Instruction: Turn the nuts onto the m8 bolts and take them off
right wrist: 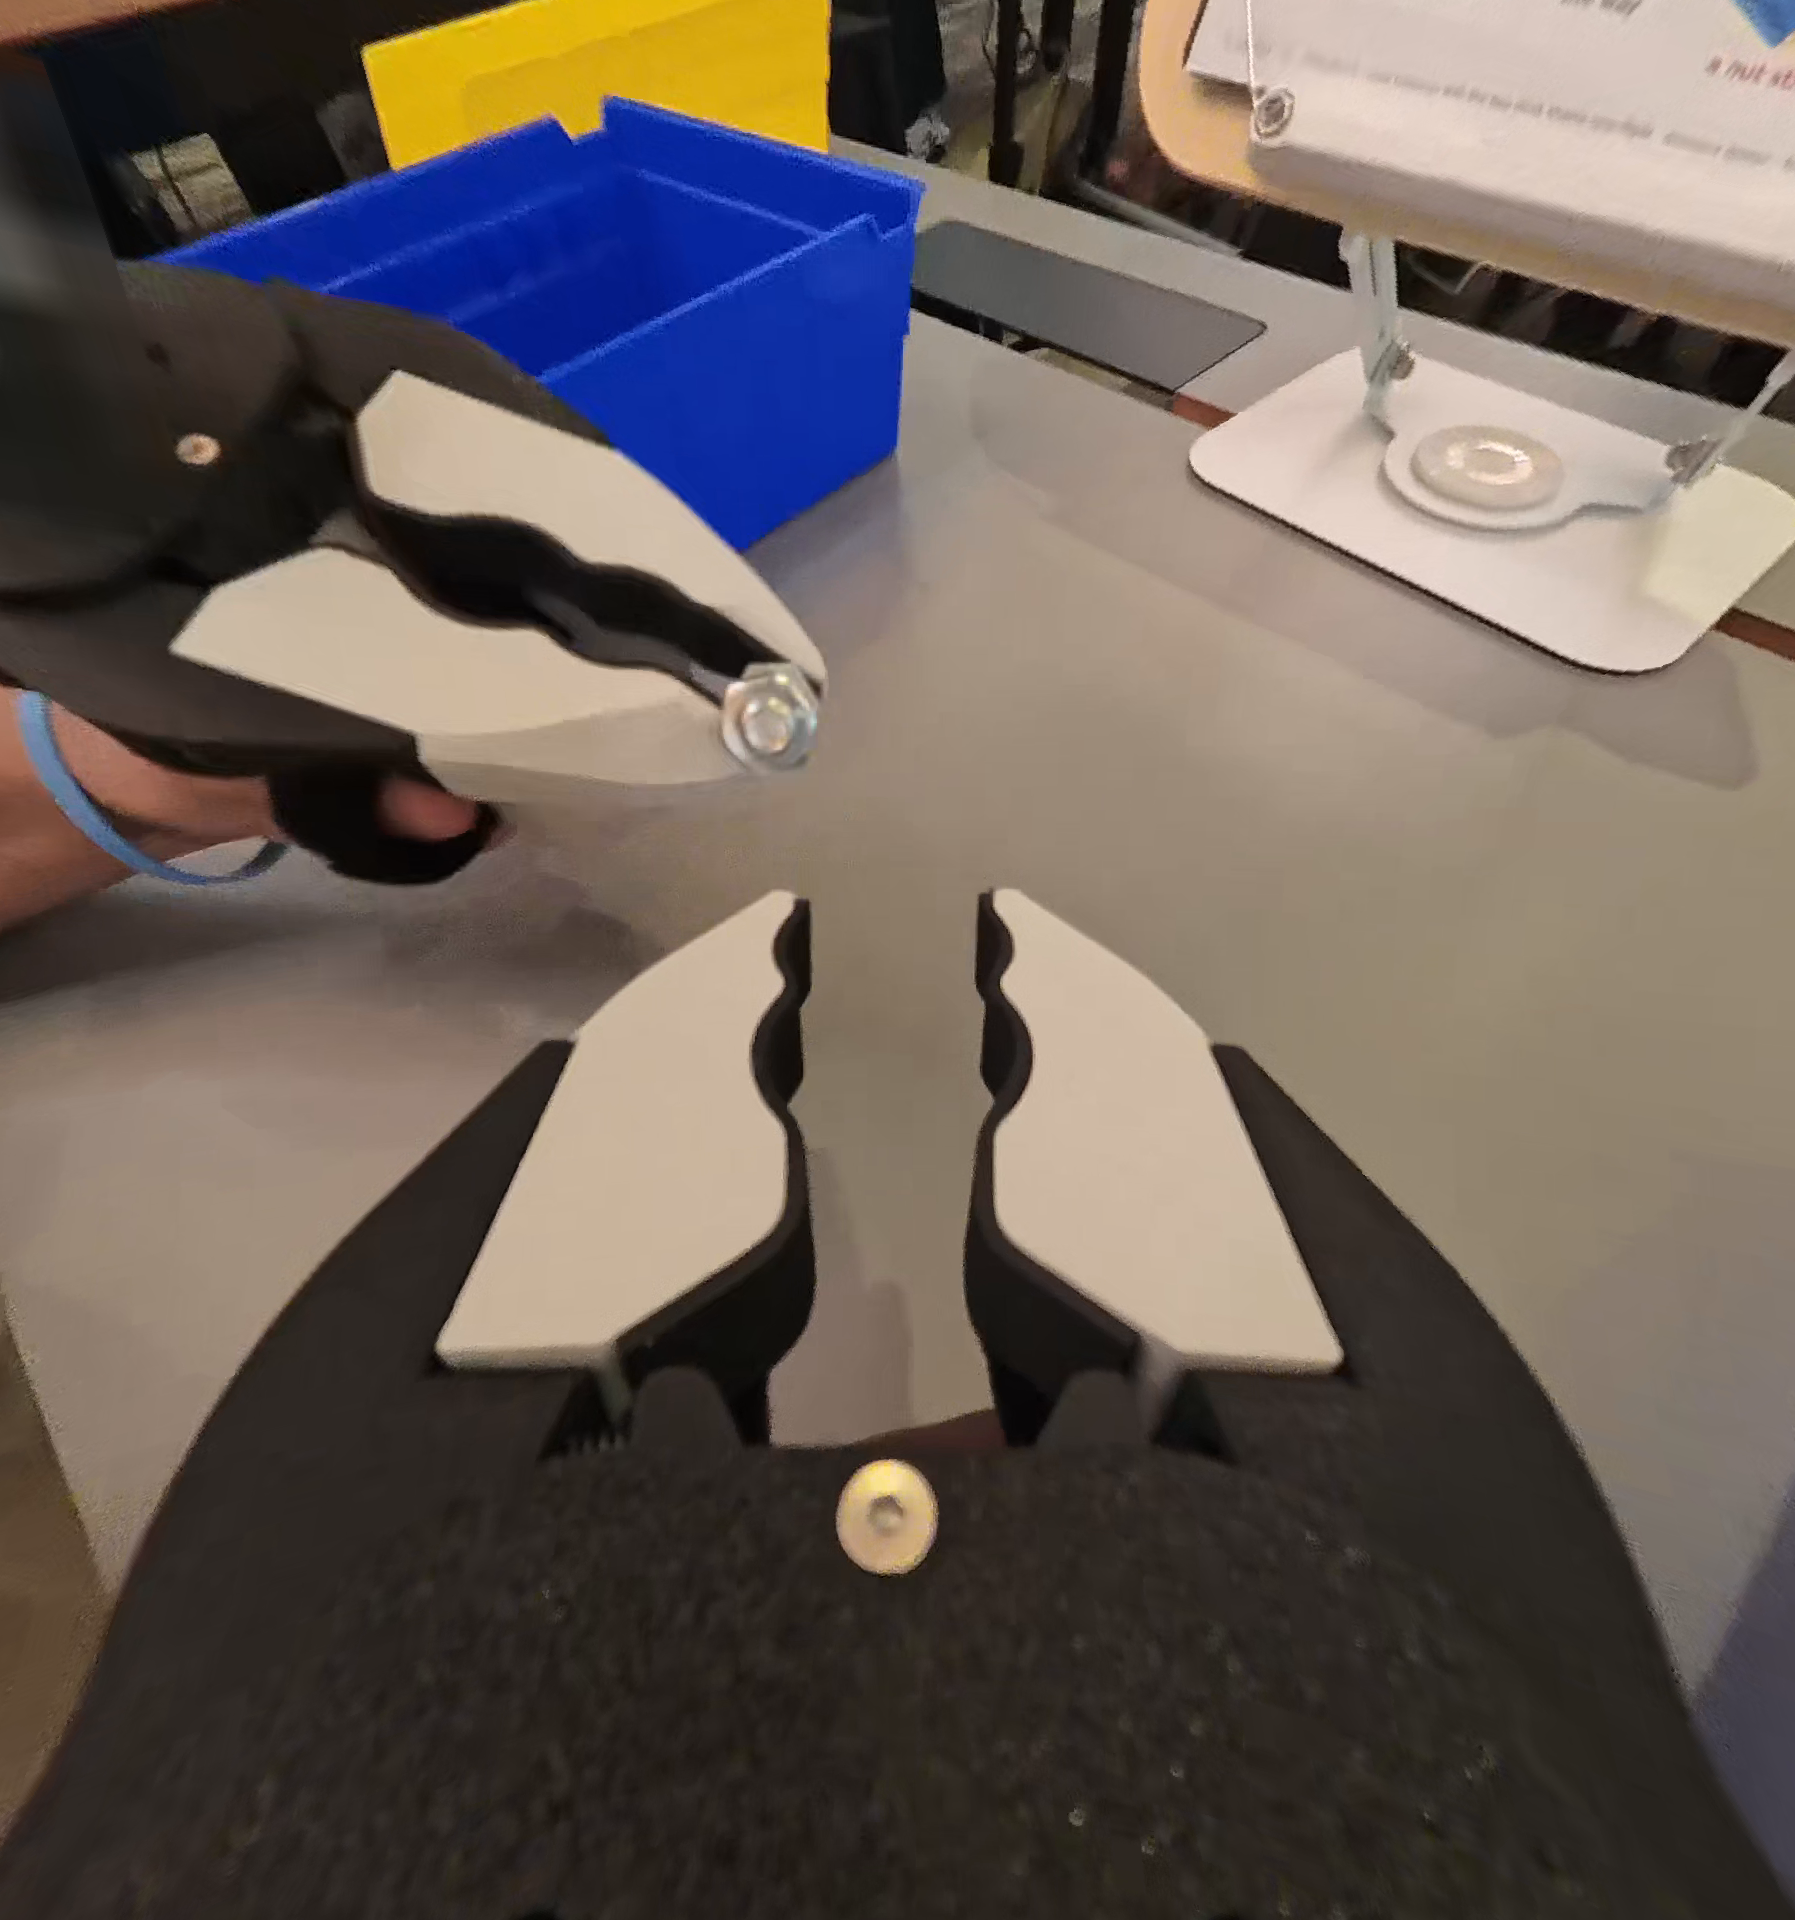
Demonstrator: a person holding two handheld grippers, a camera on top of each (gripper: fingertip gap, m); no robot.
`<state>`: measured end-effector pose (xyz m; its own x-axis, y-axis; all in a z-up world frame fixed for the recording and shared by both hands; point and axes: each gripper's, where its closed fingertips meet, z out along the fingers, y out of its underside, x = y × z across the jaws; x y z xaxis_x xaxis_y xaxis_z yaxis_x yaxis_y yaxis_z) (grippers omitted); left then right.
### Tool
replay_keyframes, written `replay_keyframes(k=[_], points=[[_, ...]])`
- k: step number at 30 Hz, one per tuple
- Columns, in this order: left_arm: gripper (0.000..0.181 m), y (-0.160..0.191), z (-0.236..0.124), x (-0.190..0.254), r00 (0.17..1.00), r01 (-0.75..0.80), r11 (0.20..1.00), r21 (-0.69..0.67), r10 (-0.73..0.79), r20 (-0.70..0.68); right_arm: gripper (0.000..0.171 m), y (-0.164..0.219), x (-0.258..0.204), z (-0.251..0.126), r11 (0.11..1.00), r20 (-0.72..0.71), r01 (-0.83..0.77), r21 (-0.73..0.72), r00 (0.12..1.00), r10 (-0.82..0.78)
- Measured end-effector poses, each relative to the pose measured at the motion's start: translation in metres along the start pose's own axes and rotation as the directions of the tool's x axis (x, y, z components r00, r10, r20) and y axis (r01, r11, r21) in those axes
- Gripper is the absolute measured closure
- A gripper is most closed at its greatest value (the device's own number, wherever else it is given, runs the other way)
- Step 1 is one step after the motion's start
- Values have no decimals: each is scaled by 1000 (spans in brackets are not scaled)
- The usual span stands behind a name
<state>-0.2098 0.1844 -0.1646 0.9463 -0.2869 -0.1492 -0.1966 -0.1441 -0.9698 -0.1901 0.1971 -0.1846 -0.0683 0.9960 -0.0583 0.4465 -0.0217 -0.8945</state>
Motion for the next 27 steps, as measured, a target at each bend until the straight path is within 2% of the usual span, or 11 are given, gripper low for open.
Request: replay_keyframes(k=[7, 10, 15, 18, 22, 27], points=[[168, 16, 5, 8, 998, -66, 996, -65, 66, -3, 141, -28, -7, -5, 997, 36, -15, 76, 999, 13], [168, 13, 5, 10, 998, -67, 996, -62, 67, -2, 140, -21, -8, 2, 999, 37, -8, 52, 999, 7], [168, -4, -6, 2, 1000, -18, 1000, 22, 18, -7, 143, 9, 2, 3, 999, -20, 16, -36, 1000, -17], [168, 4, -2, -2, 999, -49, 999, -18, 50, 17, 142, -1, -4, -4, 999, 35, -42, 13, 999, 42], [168, 16, 4, 6, 994, -110, 991, -72, 112, 17, 142, -25, -9, -8, 996, 49, -48, 80, 998, 44], [168, 9, 3, 7, 995, -95, 994, -46, 95, 16, 140, -8, -8, 2, 1000, 29, -17, 17, 999, 17]])
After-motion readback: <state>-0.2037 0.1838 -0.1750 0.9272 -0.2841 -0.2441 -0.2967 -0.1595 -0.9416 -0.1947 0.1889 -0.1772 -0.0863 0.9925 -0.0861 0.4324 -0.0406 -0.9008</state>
